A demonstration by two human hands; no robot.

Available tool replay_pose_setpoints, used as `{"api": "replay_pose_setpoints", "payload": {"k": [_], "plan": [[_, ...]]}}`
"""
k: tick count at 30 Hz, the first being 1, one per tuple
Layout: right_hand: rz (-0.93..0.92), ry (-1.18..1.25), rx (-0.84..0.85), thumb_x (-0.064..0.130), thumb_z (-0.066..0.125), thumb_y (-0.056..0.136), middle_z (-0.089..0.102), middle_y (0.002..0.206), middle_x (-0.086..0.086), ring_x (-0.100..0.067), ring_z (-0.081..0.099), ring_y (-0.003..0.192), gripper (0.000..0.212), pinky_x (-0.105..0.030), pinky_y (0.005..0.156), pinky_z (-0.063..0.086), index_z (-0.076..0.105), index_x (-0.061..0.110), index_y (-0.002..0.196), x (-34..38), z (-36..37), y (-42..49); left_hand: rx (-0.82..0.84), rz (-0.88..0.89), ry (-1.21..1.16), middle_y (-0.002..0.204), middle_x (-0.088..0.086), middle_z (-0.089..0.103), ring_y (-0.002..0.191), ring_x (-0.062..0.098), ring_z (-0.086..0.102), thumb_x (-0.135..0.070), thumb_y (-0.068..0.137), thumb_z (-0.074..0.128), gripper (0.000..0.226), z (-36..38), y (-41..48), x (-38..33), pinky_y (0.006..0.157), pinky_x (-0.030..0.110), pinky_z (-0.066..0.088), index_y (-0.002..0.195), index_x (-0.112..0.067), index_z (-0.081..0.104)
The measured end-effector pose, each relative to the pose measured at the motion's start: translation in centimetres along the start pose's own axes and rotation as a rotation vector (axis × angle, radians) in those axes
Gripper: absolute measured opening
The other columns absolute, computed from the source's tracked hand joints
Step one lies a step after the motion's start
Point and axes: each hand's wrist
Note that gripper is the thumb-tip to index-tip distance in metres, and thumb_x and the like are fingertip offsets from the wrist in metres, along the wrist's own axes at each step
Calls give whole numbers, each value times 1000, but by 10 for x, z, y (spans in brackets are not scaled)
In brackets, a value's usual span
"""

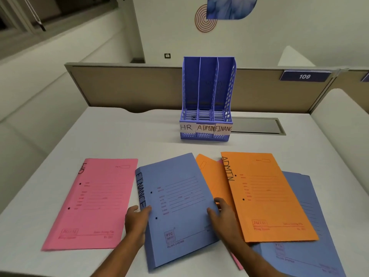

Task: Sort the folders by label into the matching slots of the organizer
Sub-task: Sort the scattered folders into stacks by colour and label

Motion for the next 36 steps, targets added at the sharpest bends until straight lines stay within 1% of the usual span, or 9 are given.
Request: {"api": "replay_pose_setpoints", "payload": {"k": [5,9,12,18,23,26,31,34,36], "plan": [[40,64,2,14,58,92,63,124,-6,-20,61,107,40,-40,94,53,49,13,132,1,8,-3,17,14,-85,101,9,65,74,17,61,-14,84,75,52,-5,4,-6,58,24,47,130,-6,51],[79,105,-10,16,58,94,63,105,9,-4,60,86,40,-13,67,47,47,16,133,2,17,-7,23,68,-90,101,8,66,75,19,65,-14,84,75,50,-9,12,-14,61,27,52,128,-9,52],[124,167,-21,19,57,94,61,97,10,-4,62,85,37,-16,60,46,47,20,130,8,27,-10,30,117,-95,91,-1,65,77,23,69,-13,84,74,42,-11,19,-21,60,30,56,121,-13,54],[209,280,-4,17,56,94,65,97,5,-9,65,86,28,-19,58,49,46,29,118,23,42,-13,19,194,-79,98,-1,66,78,16,67,-14,86,72,32,-21,36,-31,58,25,52,113,-20,54],[225,272,35,14,55,94,65,97,8,-8,66,86,25,-19,58,49,51,25,116,27,51,-14,39,209,-38,110,4,65,92,29,69,-16,87,71,35,-30,52,-33,80,46,60,118,-18,54],[225,250,50,14,55,94,66,99,8,-7,66,86,25,-17,57,49,51,25,116,29,56,-14,55,220,-11,114,5,64,96,28,67,-16,88,71,39,-31,54,-33,84,45,59,123,-15,55],[170,78,53,14,53,92,67,99,7,-7,64,83,23,-28,67,57,54,23,113,27,57,-16,69,236,30,115,6,65,95,26,67,-14,89,69,37,-32,54,-30,81,39,58,124,-13,56],[121,-78,70,18,51,93,68,110,0,-7,61,79,27,-16,57,47,54,19,119,27,56,-16,69,250,67,115,6,65,93,27,67,-15,89,69,35,-33,51,-32,79,40,59,122,-13,56],[95,-198,90,24,51,94,68,114,-1,-12,63,81,29,-16,58,45,54,19,123,27,54,-16,49,255,78,110,6,66,85,24,67,-15,90,68,29,-33,49,-32,71,35,58,116,-16,57]]}}
Point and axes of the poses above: each hand's wrist, its own y-axis towards the middle knuckle, its own z-axis out of the palm, x = y × z
